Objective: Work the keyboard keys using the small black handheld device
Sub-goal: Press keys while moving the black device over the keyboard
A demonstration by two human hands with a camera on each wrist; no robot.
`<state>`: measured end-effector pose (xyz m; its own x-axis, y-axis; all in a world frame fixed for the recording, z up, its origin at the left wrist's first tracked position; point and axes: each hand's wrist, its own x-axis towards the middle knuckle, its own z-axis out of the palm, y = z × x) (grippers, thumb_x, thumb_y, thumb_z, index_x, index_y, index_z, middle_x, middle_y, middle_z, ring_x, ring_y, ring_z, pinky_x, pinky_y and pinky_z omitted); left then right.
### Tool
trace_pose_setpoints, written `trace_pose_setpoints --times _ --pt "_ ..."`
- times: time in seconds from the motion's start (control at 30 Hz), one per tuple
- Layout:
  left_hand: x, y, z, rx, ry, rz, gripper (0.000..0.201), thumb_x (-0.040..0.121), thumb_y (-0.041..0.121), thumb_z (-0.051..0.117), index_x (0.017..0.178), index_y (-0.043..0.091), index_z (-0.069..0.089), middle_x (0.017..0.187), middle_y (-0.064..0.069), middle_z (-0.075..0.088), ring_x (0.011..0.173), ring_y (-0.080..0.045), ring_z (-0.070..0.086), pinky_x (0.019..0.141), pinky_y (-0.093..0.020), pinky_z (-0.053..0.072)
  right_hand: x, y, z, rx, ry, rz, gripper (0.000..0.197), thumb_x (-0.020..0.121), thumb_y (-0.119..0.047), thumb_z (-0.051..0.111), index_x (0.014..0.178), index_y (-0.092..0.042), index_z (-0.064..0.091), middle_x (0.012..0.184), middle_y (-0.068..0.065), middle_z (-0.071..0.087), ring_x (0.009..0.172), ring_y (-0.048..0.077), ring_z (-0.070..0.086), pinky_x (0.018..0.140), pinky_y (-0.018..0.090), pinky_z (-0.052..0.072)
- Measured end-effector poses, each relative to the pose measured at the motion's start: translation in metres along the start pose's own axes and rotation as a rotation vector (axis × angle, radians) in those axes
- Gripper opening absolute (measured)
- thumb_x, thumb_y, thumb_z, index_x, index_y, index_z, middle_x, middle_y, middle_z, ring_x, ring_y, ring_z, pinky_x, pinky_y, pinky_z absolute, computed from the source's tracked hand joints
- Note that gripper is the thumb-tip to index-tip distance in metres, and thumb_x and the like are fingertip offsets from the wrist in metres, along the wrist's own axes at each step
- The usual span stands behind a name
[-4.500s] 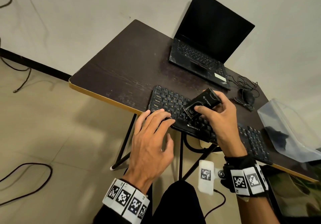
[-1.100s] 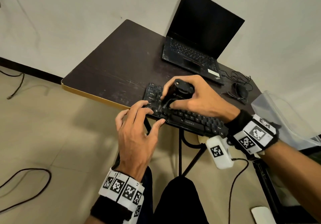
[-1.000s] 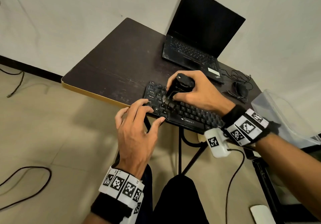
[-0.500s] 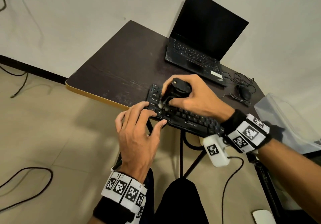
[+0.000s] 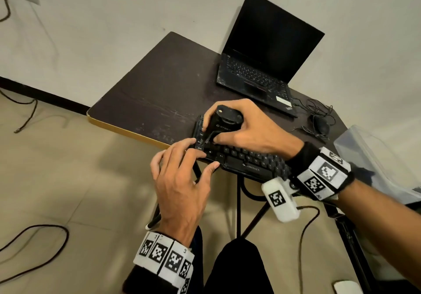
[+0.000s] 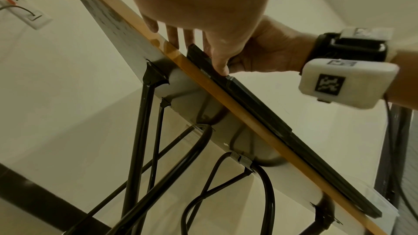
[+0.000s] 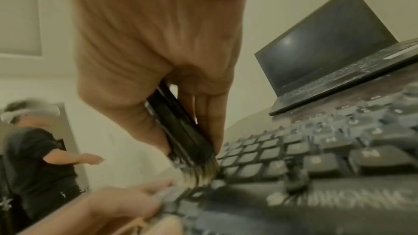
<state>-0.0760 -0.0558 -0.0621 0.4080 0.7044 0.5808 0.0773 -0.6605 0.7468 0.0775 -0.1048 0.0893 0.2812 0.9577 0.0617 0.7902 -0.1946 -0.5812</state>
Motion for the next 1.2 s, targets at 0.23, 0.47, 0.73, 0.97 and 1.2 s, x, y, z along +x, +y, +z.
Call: trace_pose_setpoints --times 0.23,0.47,0.73,0.97,1.2 --pt "-0.001 0.001 -0.001 -0.002 -0.014 -0.011 0.032 0.082 0.040 0.090 0.101 0.021 0.072 0.130 0.005 0.069 0.124 -0.017 0.063 0.109 -0.044 0.037 0.016 -0.001 0.001 -0.045 0.024 0.000 0.028 0.078 0.003 0.073 0.098 -0.017 0.075 0.097 0.006 0.076 0.093 0.032 0.073 0.090 0.056 0.059" --pt "0.000 0.000 -0.001 -0.001 -0.019 -0.024 0.031 0.082 0.040 0.090 0.101 0.021 0.073 0.131 0.005 0.068 0.126 -0.018 0.062 0.111 -0.041 0.034 0.033 -0.007 0.004 -0.148 0.029 -0.004 0.028 0.073 -0.008 0.069 0.095 -0.026 0.075 0.089 -0.002 0.076 0.084 0.026 0.070 0.083 0.049 0.059" --pt "0.001 0.000 -0.002 0.006 -0.023 -0.021 0.029 0.083 0.039 0.089 0.100 0.021 0.073 0.130 0.004 0.069 0.125 -0.019 0.063 0.109 -0.046 0.037 0.034 -0.006 0.003 -0.117 0.013 -0.009 0.027 0.075 -0.003 0.070 0.096 -0.020 0.075 0.090 0.005 0.076 0.084 0.030 0.071 0.084 0.050 0.059" --pt "-0.003 0.001 -0.002 0.007 -0.030 -0.019 0.030 0.084 0.042 0.088 0.100 0.022 0.073 0.130 0.005 0.069 0.125 -0.018 0.063 0.110 -0.045 0.036 0.027 0.008 -0.009 -0.065 0.078 0.067 0.026 0.075 -0.007 0.074 0.098 -0.018 0.076 0.096 0.007 0.077 0.092 0.032 0.073 0.089 0.056 0.060" --pt "-0.001 0.000 -0.001 0.011 -0.022 -0.020 0.029 0.083 0.041 0.087 0.100 0.021 0.073 0.129 0.005 0.069 0.123 -0.019 0.064 0.108 -0.047 0.038 0.047 0.014 -0.009 -0.083 0.100 0.109 0.026 0.071 -0.013 0.074 0.093 -0.027 0.076 0.091 0.000 0.076 0.087 0.026 0.073 0.087 0.053 0.061"
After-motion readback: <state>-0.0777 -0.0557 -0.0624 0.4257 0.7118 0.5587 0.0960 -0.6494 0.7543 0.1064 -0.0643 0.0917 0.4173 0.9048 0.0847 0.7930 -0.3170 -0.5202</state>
